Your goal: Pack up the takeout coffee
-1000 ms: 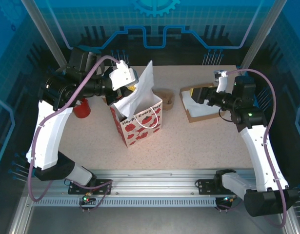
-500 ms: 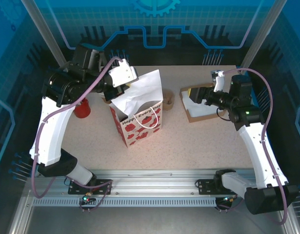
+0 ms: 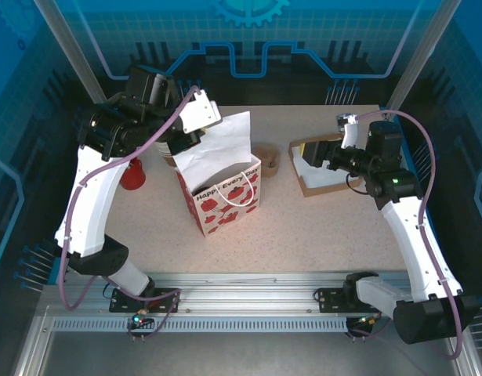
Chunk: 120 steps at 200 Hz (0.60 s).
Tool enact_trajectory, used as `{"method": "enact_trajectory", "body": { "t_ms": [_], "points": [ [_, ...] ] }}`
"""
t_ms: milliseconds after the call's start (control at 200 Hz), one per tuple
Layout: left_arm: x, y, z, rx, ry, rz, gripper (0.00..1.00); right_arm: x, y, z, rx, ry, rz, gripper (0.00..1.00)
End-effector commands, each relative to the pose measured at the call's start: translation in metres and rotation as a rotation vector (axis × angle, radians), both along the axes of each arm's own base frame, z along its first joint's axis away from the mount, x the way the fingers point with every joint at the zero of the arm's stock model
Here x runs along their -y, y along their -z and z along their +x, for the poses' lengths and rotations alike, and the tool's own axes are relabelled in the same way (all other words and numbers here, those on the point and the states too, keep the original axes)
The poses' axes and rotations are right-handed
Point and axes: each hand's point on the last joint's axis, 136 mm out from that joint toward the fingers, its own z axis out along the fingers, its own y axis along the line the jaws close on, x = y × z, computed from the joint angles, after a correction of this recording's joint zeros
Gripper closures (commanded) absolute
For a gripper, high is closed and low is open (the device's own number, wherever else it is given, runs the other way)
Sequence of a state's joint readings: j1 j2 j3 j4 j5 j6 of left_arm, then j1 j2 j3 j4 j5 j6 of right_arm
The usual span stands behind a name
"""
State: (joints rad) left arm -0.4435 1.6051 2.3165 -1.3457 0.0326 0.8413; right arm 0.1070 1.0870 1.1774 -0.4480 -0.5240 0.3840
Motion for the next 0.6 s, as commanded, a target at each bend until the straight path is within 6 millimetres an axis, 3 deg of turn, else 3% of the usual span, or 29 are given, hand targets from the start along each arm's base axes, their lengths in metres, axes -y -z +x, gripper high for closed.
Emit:
{"method": "enact_trajectory", "body": {
  "t_ms": [0,125,335,595],
  "points": [
    [-0.003,-0.007,0.014,0.055,-0.014,0.019,1.0,-0.004,0.002,-0.001,0.007,-0.013,-0.009,0.19],
    [0.004,-0.002,0.017,0.017,-0.009,-0.016,1.0,-0.004,0.002,-0.001,0.008,-0.011,-0.01,0.19],
    [0.029,0.015,-0.007,-0.141,0.038,-0.18,1.0,-0.005,0.004,0.001,0.002,-0.015,-0.009,0.19],
    [0.029,0.076,-0.002,-0.292,-0.047,-0.17,1.0,-0.007,0.009,0.0,-0.003,-0.019,-0.011,0.19]
  ]
}}
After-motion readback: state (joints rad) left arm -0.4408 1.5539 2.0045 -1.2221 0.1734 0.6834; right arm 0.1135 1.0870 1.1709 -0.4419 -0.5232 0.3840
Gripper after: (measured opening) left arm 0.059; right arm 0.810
